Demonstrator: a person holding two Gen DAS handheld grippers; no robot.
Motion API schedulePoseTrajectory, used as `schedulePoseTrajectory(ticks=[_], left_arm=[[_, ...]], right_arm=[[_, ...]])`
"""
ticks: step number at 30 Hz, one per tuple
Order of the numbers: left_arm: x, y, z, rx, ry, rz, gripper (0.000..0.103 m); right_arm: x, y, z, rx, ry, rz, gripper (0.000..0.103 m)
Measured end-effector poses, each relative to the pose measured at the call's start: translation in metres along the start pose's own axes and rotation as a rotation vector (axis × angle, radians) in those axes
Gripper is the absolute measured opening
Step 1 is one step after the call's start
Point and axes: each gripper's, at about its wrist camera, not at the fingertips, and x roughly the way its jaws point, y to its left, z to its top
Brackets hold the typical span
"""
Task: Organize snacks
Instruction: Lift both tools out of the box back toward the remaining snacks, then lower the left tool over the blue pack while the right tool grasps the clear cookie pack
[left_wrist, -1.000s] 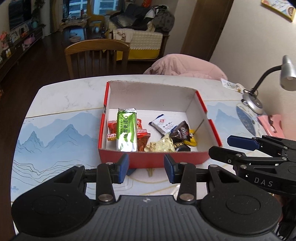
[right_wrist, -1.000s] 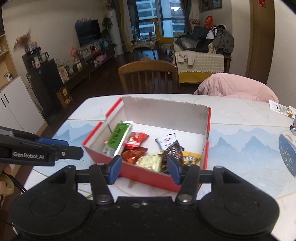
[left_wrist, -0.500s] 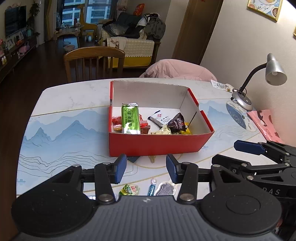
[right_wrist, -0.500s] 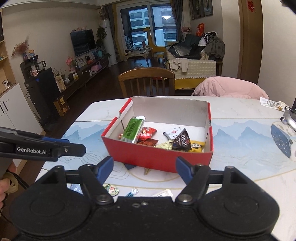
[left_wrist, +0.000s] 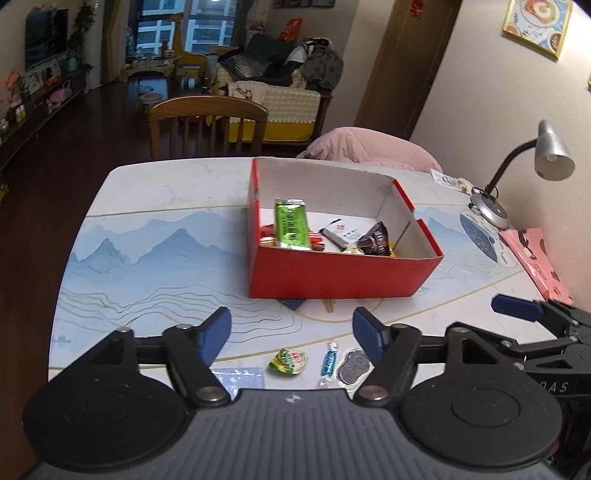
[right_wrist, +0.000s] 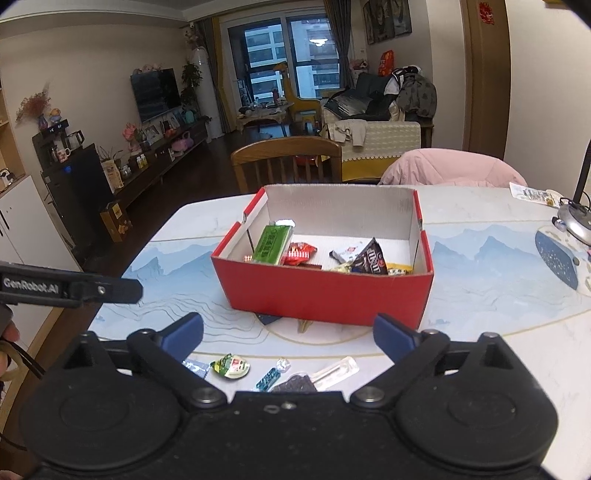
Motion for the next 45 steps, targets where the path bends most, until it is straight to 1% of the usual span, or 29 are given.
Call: schedulePoseTrajectory(ticks=[3,6,7,11,14,17,21,24,26,28,31,35,37,40,43,45], left_arm=[[0.002,0.010,-0.004,-0.020,0.015,0.006,0.075],[0.006,0.018,-0.009,-0.044,0.025,0.014,0.081],[0.008,0.021,-0.012,-0.055,0.031,0.019,0.082],[0.022,0.034,-0.024,-0.093,0.083,0.033,0.082],[0.031,0.041,-0.031,-0.099,0.114,0.049,0.082],[0.043,0.047,-0.037,-0.100,0.148,0.047,0.082],[0.066,0.048,-0.049,-0.069,0.217,0.053,0.082],[0.085,0.049,-0.059,-0.041,0.281,0.081,0.082],[0.096,0.056,-0.063,-0.065,0.324,0.078,0.082],[0.104,0.064,-0.063,-0.101,0.348,0.078,0.082],[0.113,0.070,-0.063,-0.119,0.359,0.101,0.082],[0.123,0.067,-0.060,-0.088,0.365,0.125,0.082],[0.128,0.068,-0.060,-0.090,0.374,0.140,0.082],[0.129,0.068,-0.060,-0.088,0.373,0.151,0.082],[0.128,0.068,-0.060,-0.087,0.372,0.156,0.082],[0.127,0.069,-0.060,-0.092,0.372,0.159,0.082]], right_arm=[[0.004,0.002,-0.004,0.010,0.004,-0.009,0.103],[0.009,0.002,-0.010,0.032,0.021,-0.006,0.103],[0.012,0.001,-0.013,0.035,0.033,-0.007,0.103],[0.024,0.002,-0.028,0.029,0.082,-0.022,0.103],[0.031,0.001,-0.036,0.029,0.116,-0.025,0.103],[0.038,-0.002,-0.041,0.030,0.139,-0.013,0.103],[0.046,-0.002,-0.048,0.010,0.176,-0.003,0.103],[0.054,-0.004,-0.051,0.002,0.206,0.003,0.102],[0.058,-0.005,-0.054,0.000,0.228,0.005,0.102],[0.062,-0.007,-0.057,-0.002,0.244,0.009,0.102],[0.070,-0.007,-0.059,-0.010,0.264,0.004,0.100],[0.087,-0.009,-0.060,-0.025,0.285,-0.010,0.099],[0.098,-0.012,-0.059,-0.023,0.300,-0.020,0.097],[0.115,-0.017,-0.056,0.012,0.319,-0.050,0.093],[0.131,-0.024,-0.052,0.093,0.343,-0.086,0.090],[0.141,-0.022,-0.051,0.111,0.353,-0.106,0.087]])
